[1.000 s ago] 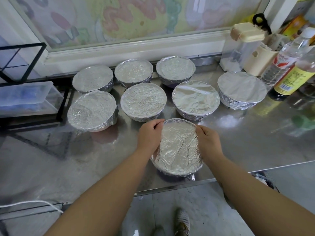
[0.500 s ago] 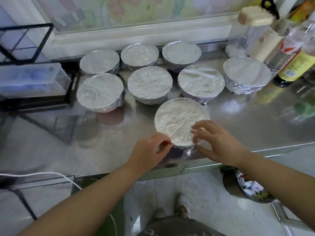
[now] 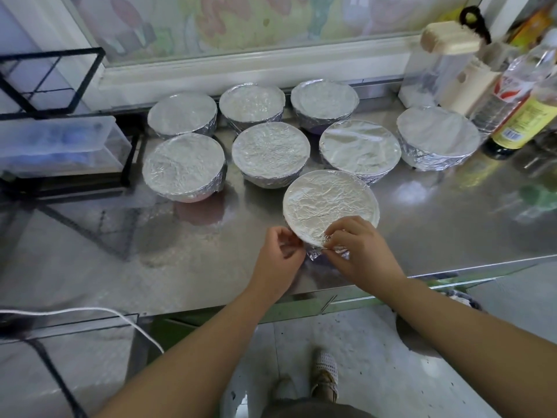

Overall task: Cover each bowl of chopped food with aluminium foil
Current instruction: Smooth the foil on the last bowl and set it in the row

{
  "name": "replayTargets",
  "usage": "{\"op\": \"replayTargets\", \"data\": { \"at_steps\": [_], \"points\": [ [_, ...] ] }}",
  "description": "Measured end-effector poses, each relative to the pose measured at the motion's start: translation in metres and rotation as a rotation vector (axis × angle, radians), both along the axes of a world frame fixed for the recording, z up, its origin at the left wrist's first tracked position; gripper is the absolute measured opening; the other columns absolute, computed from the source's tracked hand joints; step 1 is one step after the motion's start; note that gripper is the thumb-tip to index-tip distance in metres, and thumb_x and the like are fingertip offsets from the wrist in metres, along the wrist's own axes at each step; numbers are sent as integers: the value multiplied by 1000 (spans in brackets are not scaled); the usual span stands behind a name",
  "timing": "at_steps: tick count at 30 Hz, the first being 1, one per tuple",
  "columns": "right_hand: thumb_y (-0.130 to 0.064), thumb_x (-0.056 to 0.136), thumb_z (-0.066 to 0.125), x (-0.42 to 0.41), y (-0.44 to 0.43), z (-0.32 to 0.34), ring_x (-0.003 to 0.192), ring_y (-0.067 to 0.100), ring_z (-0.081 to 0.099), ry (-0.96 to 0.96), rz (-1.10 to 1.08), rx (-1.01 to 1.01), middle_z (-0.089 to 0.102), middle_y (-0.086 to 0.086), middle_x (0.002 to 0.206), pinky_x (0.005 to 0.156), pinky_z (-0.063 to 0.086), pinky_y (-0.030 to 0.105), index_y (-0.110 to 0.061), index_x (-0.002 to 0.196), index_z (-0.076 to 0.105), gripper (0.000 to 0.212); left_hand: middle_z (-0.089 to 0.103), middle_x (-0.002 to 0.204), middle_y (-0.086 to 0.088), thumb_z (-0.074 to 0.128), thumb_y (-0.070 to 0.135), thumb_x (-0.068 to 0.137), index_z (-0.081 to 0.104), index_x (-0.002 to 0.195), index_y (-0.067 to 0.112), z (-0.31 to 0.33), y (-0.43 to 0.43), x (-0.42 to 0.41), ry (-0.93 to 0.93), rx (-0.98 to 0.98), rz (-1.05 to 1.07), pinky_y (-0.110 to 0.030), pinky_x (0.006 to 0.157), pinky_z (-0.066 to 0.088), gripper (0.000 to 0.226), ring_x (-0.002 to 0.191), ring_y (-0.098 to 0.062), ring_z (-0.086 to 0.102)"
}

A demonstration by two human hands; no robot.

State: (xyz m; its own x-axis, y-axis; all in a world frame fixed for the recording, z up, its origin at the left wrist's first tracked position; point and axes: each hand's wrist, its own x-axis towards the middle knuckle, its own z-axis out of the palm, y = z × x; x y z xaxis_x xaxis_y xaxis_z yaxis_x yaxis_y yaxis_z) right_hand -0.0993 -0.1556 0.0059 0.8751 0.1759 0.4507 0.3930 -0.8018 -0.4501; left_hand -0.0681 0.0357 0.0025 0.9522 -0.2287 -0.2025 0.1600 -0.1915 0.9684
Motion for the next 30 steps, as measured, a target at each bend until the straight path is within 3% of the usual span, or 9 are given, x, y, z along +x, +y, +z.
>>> {"op": "replayTargets", "data": {
  "at_steps": [3, 6, 10, 15, 21, 24, 27, 28, 30],
  "points": [
    [-8, 73, 86, 4, 7, 0, 88, 25, 59, 46, -19, 14, 68, 2, 91, 77, 52, 40, -10, 75, 72, 14, 68, 110, -11, 70, 5, 85, 48, 108, 10, -10, -6, -2, 182, -99, 22, -33, 84, 56, 32, 101, -17, 68],
    [-7, 73, 88, 5, 10, 0, 89, 23, 58, 102, -35, 60, 67, 1, 91, 75, 52, 38, -10, 77, 72, 17, 65, 112, -14, 65, -4, 89, 46, 113, 7, -15, -9, -5, 231, -133, -34, -24, 82, 53, 32, 100, -16, 63],
    [-8, 75, 87, 5, 10, -1, 91, 23, 57, 131, -34, 84, 66, 1, 92, 76, 52, 38, -10, 78, 71, 17, 66, 99, 1, 73, 5, 86, 43, 108, 19, -16, -6, -13, 176, -59, -84, -18, 71, 53, 40, 86, -6, 64],
    [-9, 76, 87, 7, 12, -1, 90, 26, 58, 137, -29, 96, 65, 1, 92, 77, 52, 41, -10, 80, 71, 16, 63, 96, -9, 69, 6, 87, 39, 104, 22, -22, -8, -30, 19, 8, 29, -31, 73, 56, 39, 83, -17, 66],
    [-10, 76, 88, 8, 12, -2, 89, 25, 58, 126, -27, 93, 65, 1, 92, 76, 52, 42, -10, 80, 72, 16, 61, 92, 3, 56, -4, 88, 49, 116, 22, -11, -10, -37, -66, 109, -44, -12, 67, 46, 39, 75, 0, 57],
    [-11, 75, 88, 7, 13, -2, 88, 25, 58, 124, -25, 92, 65, 0, 91, 75, 52, 42, -10, 79, 71, 17, 64, 91, 3, 56, 0, 88, 54, 112, 25, -10, -8, -34, 4, 67, -39, -17, 62, 47, 35, 69, -1, 56],
    [-11, 76, 88, 7, 13, -3, 89, 24, 57, 134, -26, 94, 65, -1, 92, 76, 52, 44, -11, 79, 71, 17, 62, 89, -1, 61, 7, 88, 57, 108, 28, -7, -8, -30, 107, 9, -54, -40, 68, 53, 29, 72, -14, 55],
    [-11, 76, 88, 8, 13, -4, 90, 23, 57, 137, -31, 99, 65, -1, 92, 77, 53, 45, -11, 79, 71, 17, 60, 89, -2, 62, 8, 86, 57, 108, 27, -5, -8, -30, 138, -25, -65, -42, 68, 53, 29, 74, -16, 55],
    [-11, 76, 88, 10, 13, -4, 91, 22, 57, 146, -39, 102, 66, -2, 93, 79, 53, 48, -12, 78, 71, 17, 58, 86, 3, 67, 9, 86, 55, 111, 23, -2, -7, -28, 146, -40, -97, -31, 65, 50, 31, 72, -10, 54]
  ]
}}
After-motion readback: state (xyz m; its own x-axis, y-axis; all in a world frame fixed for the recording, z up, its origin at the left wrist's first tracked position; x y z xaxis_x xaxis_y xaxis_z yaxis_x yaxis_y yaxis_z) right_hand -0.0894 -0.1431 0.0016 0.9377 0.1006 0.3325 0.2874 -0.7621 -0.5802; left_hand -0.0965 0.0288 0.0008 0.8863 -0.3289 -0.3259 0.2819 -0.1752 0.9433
